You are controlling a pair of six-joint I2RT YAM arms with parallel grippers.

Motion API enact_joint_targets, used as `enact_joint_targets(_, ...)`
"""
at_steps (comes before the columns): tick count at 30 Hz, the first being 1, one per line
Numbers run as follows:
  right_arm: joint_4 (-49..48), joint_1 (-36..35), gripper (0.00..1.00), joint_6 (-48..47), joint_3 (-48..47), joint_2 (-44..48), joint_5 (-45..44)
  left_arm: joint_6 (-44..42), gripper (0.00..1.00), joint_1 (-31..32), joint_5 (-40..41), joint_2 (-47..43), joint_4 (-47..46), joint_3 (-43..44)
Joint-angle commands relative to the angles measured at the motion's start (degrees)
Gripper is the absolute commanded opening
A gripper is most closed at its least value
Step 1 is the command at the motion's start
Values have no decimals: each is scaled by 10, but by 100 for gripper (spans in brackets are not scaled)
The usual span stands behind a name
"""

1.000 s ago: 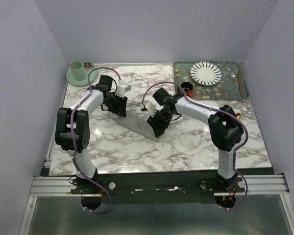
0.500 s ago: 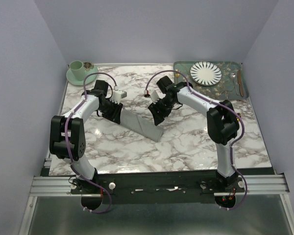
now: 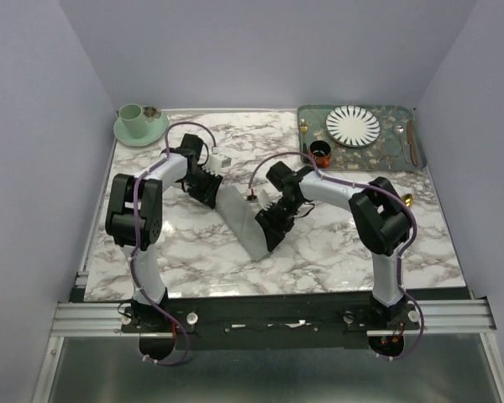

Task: Fold the napkin into a case and place the utensils inside
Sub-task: Rotate the smaller rectangle-folded napkin at the center of the board.

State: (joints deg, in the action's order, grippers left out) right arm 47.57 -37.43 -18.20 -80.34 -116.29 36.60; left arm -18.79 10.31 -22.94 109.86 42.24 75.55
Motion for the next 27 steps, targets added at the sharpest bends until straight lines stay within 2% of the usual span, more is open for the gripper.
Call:
enact_joint_targets(1, -45, -38, 64, 52, 65, 22, 59, 8, 41, 39, -18, 50, -24, 55)
enact_joint_targets(6, -80, -39, 75, 119, 72, 33, 77, 28, 41, 70, -41, 80, -27, 90)
enact_joint_targets(17, -79, -14, 79, 149, 66, 99, 29, 38, 42, 85, -59, 77, -30, 92)
enact_joint_targets(22, -56, 57, 79, 154, 20, 96, 11, 4, 42, 96, -59, 59, -26, 66)
enact_joint_targets(27, -13, 118, 78, 126, 40, 182, -61, 9, 43, 110, -57, 33, -22, 28)
